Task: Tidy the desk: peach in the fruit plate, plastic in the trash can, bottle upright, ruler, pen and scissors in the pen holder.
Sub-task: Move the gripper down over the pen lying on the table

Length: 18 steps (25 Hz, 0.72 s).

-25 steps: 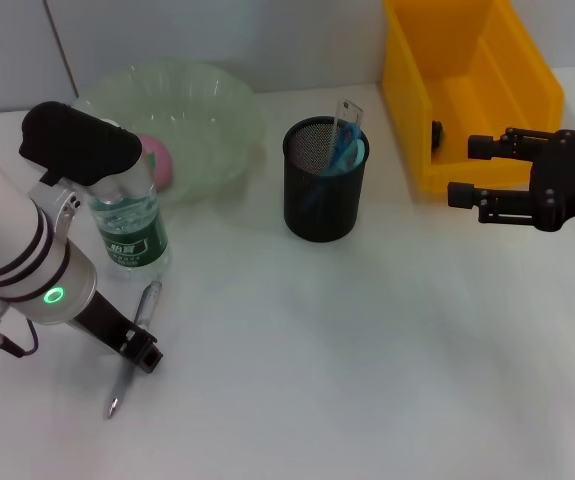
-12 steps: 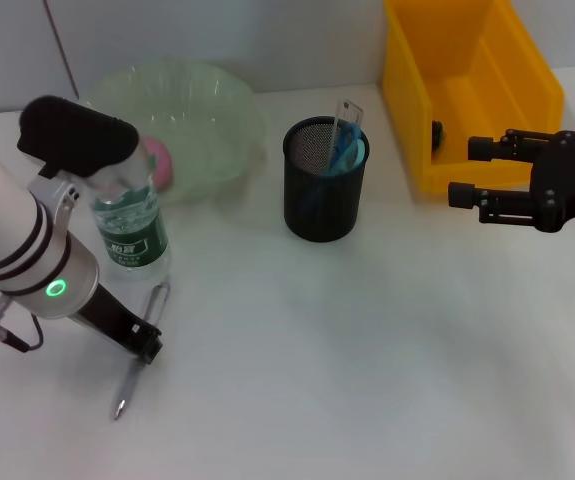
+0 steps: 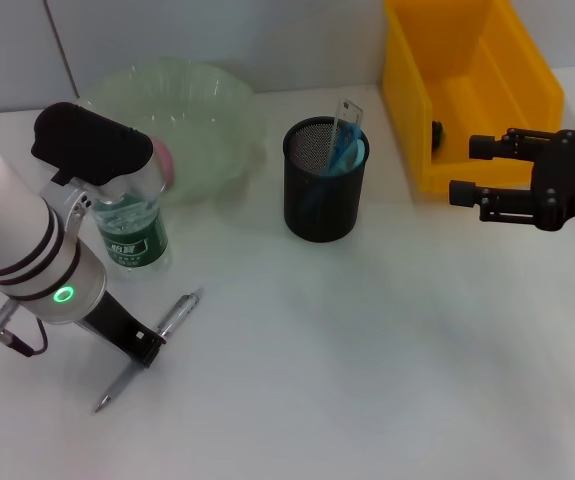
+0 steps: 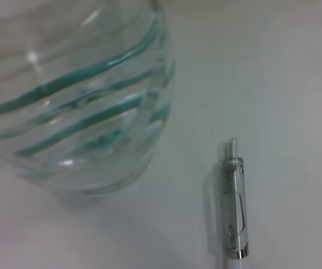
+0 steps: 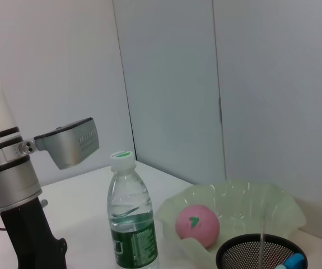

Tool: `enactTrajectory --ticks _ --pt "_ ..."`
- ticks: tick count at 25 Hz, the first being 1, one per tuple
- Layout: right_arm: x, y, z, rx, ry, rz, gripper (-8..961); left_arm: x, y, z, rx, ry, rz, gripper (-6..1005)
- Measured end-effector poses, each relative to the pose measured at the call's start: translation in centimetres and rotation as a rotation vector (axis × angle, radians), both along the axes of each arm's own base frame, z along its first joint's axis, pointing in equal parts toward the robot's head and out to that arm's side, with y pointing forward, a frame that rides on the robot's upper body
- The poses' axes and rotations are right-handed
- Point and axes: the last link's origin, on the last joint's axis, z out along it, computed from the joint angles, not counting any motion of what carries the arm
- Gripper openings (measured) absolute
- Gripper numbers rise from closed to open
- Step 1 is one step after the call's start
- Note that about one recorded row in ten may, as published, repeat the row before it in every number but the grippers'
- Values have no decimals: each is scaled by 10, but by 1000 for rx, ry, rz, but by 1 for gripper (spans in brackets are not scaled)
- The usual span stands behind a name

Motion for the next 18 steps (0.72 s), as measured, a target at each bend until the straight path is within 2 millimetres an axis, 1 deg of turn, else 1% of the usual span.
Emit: enactTrajectory --ticks 2,6,11,16,18 --pt "1 0 0 1 0 -2 725 1 0 0 -3 4 -5 116" --pt "1 -1 0 5 2 -5 725 2 -1 0 -8 11 -13 115" --pt "2 0 3 28 15 -10 725 12 1 3 8 -9 -47 115" --pt "5 3 3 70 45 -36 725 15 1 5 13 -18 -58 114" --pt "5 4 3 74 45 -39 725 17 1 5 14 -21 -62 97"
